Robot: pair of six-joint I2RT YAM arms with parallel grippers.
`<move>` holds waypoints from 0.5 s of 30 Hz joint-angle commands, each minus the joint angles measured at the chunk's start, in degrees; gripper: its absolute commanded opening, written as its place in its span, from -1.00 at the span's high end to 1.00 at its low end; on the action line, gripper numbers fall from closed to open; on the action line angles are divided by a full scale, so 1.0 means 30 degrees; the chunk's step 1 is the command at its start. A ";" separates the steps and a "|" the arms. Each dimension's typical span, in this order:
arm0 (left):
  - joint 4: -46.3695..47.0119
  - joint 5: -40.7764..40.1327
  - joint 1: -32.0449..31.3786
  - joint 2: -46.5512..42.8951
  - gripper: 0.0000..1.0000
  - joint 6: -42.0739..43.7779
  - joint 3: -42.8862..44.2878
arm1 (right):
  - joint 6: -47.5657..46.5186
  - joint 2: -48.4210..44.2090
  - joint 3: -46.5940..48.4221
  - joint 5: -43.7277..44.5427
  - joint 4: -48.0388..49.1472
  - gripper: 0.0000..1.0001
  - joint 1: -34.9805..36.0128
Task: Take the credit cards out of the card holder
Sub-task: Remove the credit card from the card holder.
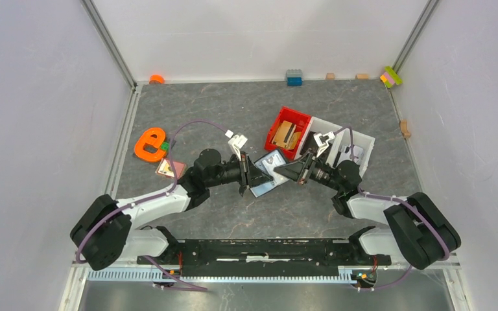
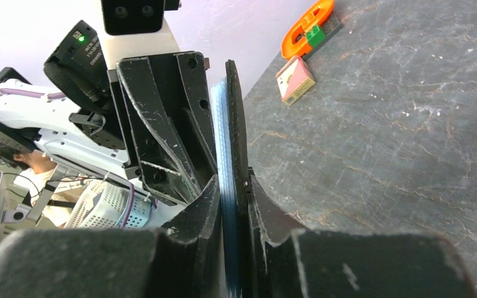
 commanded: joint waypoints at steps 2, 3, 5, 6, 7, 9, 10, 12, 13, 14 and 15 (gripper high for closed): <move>0.1801 -0.0832 0.0012 0.0497 0.49 -0.0354 0.0913 | -0.0070 0.0905 0.0659 -0.0973 0.0190 0.81 0.1076; 0.1780 -0.1115 0.0071 0.0396 0.51 -0.0361 0.0776 | -0.0056 0.1105 0.0730 -0.0983 0.0216 0.81 0.1172; 0.1101 -0.2158 0.0243 0.0063 0.68 -0.0200 0.0594 | -0.0046 0.1371 0.0868 -0.1053 0.0250 0.81 0.1323; 0.0396 -0.2816 0.0410 -0.0184 0.87 -0.0089 0.0599 | -0.0083 0.1446 0.0902 -0.1098 0.0250 0.80 0.1345; -0.0442 -0.3528 0.0578 -0.0375 0.96 -0.0011 0.0636 | -0.0122 0.1488 0.0969 -0.1099 0.0176 0.78 0.1361; -0.1536 -0.4423 0.0896 -0.0687 0.96 0.0092 0.0613 | -0.0615 0.1384 0.1085 -0.1019 -0.0641 0.66 0.1348; -0.1769 -0.4558 0.1065 -0.0802 0.96 0.0114 0.0567 | -0.1165 0.1248 0.1240 -0.0893 -0.1367 0.53 0.1353; -0.1698 -0.4319 0.1184 -0.0813 0.96 0.0121 0.0539 | -0.2283 0.0935 0.1567 -0.0528 -0.3373 0.36 0.1355; -0.1717 -0.4210 0.1200 -0.0769 0.96 0.0116 0.0561 | -0.2770 0.0807 0.1679 -0.0352 -0.4040 0.29 0.1361; -0.1771 -0.4075 0.1199 -0.0576 0.96 0.0073 0.0672 | -0.3124 0.0683 0.1791 -0.0191 -0.4674 0.26 0.1361; -0.1937 -0.4017 0.1201 -0.0336 0.96 0.0084 0.0796 | -0.3364 0.0579 0.1868 -0.0019 -0.5140 0.25 0.1347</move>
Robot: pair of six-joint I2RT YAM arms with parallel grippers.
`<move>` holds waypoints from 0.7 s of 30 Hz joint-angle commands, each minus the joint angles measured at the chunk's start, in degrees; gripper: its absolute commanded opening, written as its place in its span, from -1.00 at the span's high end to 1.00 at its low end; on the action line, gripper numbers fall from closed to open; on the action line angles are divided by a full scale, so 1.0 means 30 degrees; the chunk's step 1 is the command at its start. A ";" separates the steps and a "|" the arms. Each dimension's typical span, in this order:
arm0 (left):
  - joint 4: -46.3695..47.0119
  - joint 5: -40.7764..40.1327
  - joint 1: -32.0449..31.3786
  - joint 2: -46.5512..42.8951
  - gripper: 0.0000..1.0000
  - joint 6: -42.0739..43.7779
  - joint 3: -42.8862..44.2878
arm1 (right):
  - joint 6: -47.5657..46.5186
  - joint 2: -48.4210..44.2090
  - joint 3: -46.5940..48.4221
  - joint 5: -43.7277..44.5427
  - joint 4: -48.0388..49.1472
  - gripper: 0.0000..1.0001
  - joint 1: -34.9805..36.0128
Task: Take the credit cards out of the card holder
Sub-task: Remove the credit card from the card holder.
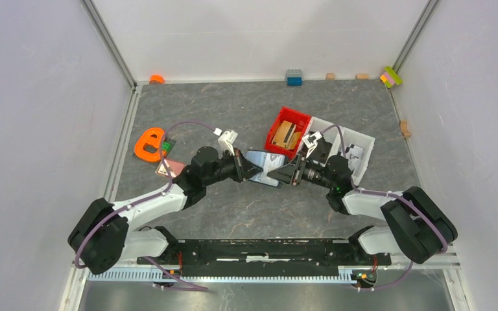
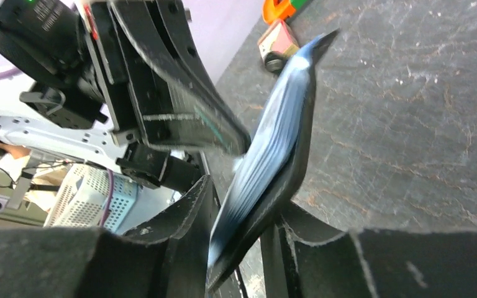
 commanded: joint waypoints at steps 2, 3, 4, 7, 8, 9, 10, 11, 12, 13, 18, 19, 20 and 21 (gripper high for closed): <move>-0.0498 -0.1169 0.0267 0.0681 0.96 0.0082 0.1363 | -0.2227 -0.0751 0.0960 -0.0135 -0.3491 0.29 0.0224; -0.0917 -0.1110 0.0260 0.1052 0.96 0.0087 0.1638 | -0.2512 -0.0752 0.1081 0.0112 -0.4172 0.43 0.0218; -0.1225 -0.0874 0.0275 0.1548 0.96 0.0083 0.1979 | -0.2729 -0.0711 0.1177 0.0298 -0.4678 0.58 0.0204; -0.1443 0.0451 0.0275 0.2956 0.96 -0.0051 0.2815 | -0.2891 -0.0329 0.1361 0.0426 -0.5297 0.85 0.0154; -0.1639 0.0787 0.0276 0.3285 0.96 -0.0100 0.3078 | -0.2832 -0.0201 0.1375 0.0427 -0.5254 0.92 0.0158; -0.1898 0.0996 0.0302 0.3638 0.96 -0.0070 0.3347 | -0.2803 -0.0106 0.1396 0.0413 -0.5250 0.94 0.0131; -0.2168 0.1148 0.0319 0.3839 0.95 -0.0032 0.3537 | -0.2802 -0.0049 0.1426 0.0362 -0.5249 0.96 0.0104; -0.2383 0.1220 0.0319 0.3892 0.96 0.0041 0.3648 | -0.2824 -0.0065 0.1430 0.0326 -0.5292 0.97 0.0067; -0.2478 0.1258 0.0341 0.3835 0.95 0.0136 0.3675 | -0.2824 -0.0119 0.1437 0.0307 -0.5305 0.98 0.0041; -0.2524 0.1191 0.0363 0.3681 0.93 0.0205 0.3627 | -0.2855 -0.0200 0.1399 0.0279 -0.5345 0.98 -0.0002; -0.2337 0.0647 0.0392 0.2412 0.65 0.0402 0.3004 | -0.2387 -0.0942 0.0844 0.0324 -0.4656 0.96 -0.0458; -0.2158 0.0644 0.0393 0.2116 0.55 0.0415 0.2859 | -0.2039 -0.1078 0.0593 0.0271 -0.4033 0.96 -0.0580; -0.1959 0.0639 0.0393 0.1901 0.44 0.0487 0.2647 | -0.1675 -0.1214 0.0317 0.0115 -0.3469 0.96 -0.0751; -0.1719 0.0644 0.0393 0.1581 0.31 0.0530 0.2441 | -0.1176 -0.1326 0.0077 -0.0063 -0.2622 0.96 -0.0925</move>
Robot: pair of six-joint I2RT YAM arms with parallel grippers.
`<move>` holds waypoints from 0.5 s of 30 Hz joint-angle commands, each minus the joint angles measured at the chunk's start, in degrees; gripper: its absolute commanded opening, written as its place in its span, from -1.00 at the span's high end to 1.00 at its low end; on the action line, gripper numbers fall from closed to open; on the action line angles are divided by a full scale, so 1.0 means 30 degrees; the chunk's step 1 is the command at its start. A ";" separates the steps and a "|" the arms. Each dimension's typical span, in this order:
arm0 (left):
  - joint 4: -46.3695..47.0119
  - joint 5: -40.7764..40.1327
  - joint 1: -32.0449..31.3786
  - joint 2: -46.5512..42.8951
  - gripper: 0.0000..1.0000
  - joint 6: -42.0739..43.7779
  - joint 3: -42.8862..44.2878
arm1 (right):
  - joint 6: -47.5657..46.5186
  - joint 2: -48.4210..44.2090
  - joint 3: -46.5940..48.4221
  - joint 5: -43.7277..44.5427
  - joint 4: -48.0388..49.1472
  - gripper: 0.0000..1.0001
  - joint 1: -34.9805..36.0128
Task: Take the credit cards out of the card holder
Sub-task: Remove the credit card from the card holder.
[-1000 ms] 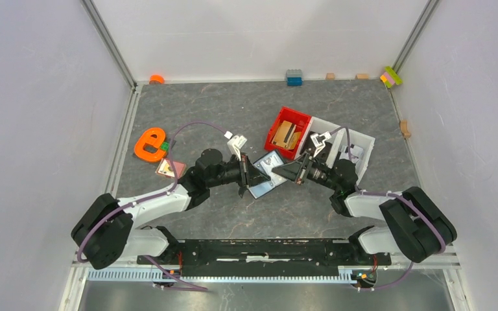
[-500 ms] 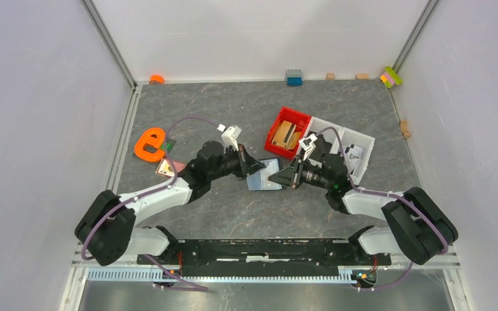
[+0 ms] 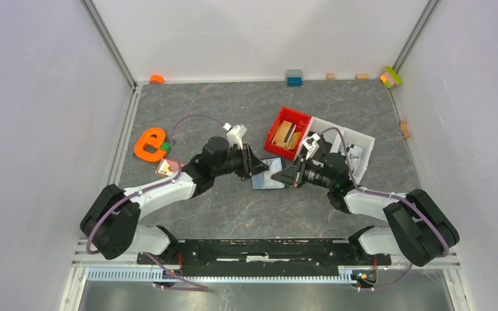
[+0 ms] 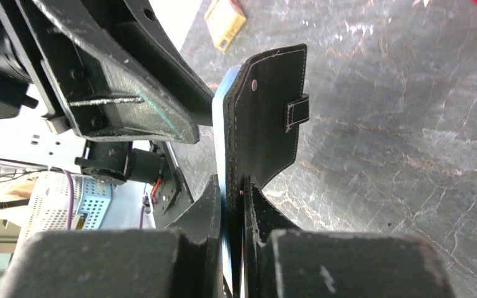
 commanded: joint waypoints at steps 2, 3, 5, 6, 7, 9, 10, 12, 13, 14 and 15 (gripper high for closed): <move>0.1345 0.0091 0.0152 -0.2086 0.15 0.0511 -0.0827 | 0.2104 -0.1011 -0.0870 -0.1024 0.4942 0.96 -0.0798; 0.1611 0.0019 0.0149 -0.2439 0.10 0.0532 -0.1067 | 0.2621 -0.1001 -0.1112 -0.1203 0.5792 0.96 -0.0899; 0.2466 -0.0069 0.0130 -0.3296 -0.03 0.0591 -0.1705 | 0.3440 -0.0964 -0.1432 -0.1469 0.7319 0.96 -0.1026; 0.2984 -0.0177 0.0130 -0.3771 -0.08 0.0623 -0.2059 | 0.3778 -0.0971 -0.1582 -0.1566 0.7874 0.96 -0.1037; 0.3413 -0.0347 0.0124 -0.4328 -0.10 0.0640 -0.2466 | 0.3973 -0.1002 -0.1635 -0.1639 0.8339 0.94 -0.1065; 0.3914 -0.0937 0.0131 -0.5421 -0.20 0.0707 -0.3132 | 0.3993 -0.1114 -0.1646 -0.1907 0.8576 0.91 -0.1094; 0.4018 -0.1372 0.0138 -0.5930 -0.28 0.0743 -0.3414 | 0.3923 -0.1228 -0.1601 -0.1962 0.8483 0.91 -0.1112; 0.4366 -0.2441 0.0142 -0.6664 -0.49 0.0685 -0.4017 | 0.3659 -0.1460 -0.1592 -0.1939 0.8201 0.91 -0.1153; 0.4672 -0.3320 0.0125 -0.6838 -0.69 0.0238 -0.4365 | 0.3513 -0.1587 -0.1599 -0.1912 0.8069 0.91 -0.1158; 0.4949 -0.4700 0.0150 -0.6932 -0.83 -0.0417 -0.4833 | 0.3353 -0.1734 -0.1595 -0.1908 0.7970 0.92 -0.1193; 0.5168 -0.6134 0.0152 -0.6988 -0.99 -0.1186 -0.5309 | 0.3213 -0.1879 -0.1601 -0.1863 0.7800 0.91 -0.1184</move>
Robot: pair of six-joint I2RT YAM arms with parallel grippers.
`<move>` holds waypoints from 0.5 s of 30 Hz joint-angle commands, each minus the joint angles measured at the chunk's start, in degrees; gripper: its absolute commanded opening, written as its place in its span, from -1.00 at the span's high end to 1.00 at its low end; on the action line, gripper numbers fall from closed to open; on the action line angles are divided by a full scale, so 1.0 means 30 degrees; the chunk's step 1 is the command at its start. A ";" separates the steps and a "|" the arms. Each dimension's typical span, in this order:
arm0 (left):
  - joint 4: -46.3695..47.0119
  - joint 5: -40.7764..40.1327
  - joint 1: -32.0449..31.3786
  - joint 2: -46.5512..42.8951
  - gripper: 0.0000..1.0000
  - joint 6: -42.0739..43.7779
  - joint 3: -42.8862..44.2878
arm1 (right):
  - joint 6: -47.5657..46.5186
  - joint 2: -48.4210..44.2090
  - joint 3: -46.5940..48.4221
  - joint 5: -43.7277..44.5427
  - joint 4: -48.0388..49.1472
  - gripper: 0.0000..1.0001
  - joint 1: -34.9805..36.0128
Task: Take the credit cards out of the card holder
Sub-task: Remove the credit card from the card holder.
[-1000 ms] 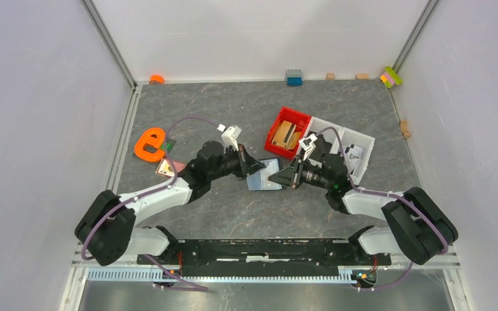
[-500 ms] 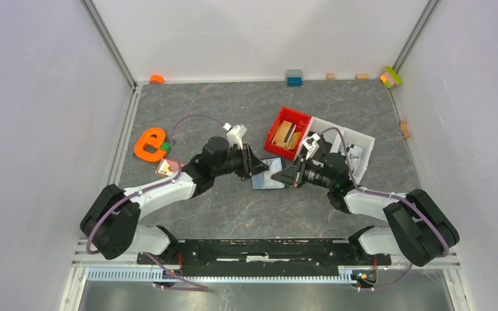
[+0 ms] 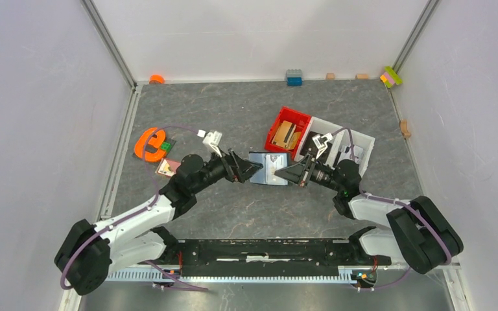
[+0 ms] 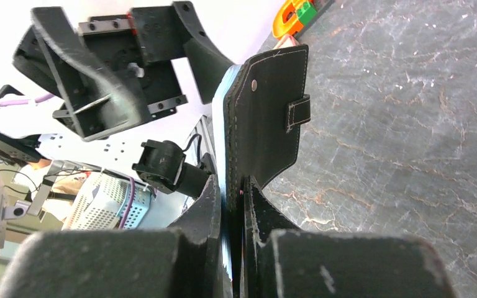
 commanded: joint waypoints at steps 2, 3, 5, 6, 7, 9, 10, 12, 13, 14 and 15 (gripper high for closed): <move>0.1529 -0.6053 0.0221 -0.0699 -1.00 -0.2524 -0.1801 | -0.0598 -0.1134 0.0058 -0.0292 0.1042 0.91 -0.0120; 0.1190 -0.6326 0.0282 -0.0734 -1.00 -0.2643 -0.1764 | -0.0724 -0.1247 0.0095 -0.0227 0.0694 0.91 -0.0131; 0.0655 -0.5242 0.0328 -0.0587 -1.00 -0.1565 -0.1163 | -0.0891 -0.1405 0.0093 -0.0134 0.0470 0.91 -0.0150; 0.0705 -0.3855 0.0306 -0.0375 -1.00 -0.0708 -0.0812 | -0.0921 -0.1427 0.0084 -0.0113 0.0465 0.91 -0.0168; 0.0864 -0.2199 0.0307 -0.0156 -0.96 -0.0201 -0.0413 | -0.0896 -0.1435 0.0074 -0.0116 0.0465 0.91 -0.0151; 0.2082 0.0408 0.0263 0.0554 -0.77 0.0029 -0.0083 | -0.0878 -0.1376 0.0092 -0.0144 0.0493 0.91 -0.0150; 0.2983 0.1491 0.0173 0.0861 -0.73 -0.0045 -0.0118 | -0.0861 -0.1344 0.0084 -0.0149 0.0494 0.91 -0.0157; 0.4718 0.2586 -0.0242 0.1436 -0.69 -0.0056 -0.0225 | -0.0795 -0.1255 0.0081 -0.0149 0.0523 0.90 -0.0150; 0.4929 0.2657 -0.0586 0.1625 -0.66 0.0201 -0.0204 | -0.0765 -0.1244 0.0073 -0.0142 0.0548 0.88 -0.0149; 0.4904 0.2512 -0.0904 0.1683 -0.63 0.0559 -0.0093 | -0.0773 -0.1229 0.0073 -0.0141 0.0553 0.87 -0.0149; 0.4733 0.2373 -0.1243 0.1712 -0.61 0.0848 -0.0010 | -0.0773 -0.1258 0.0086 -0.0145 0.0553 0.87 -0.0149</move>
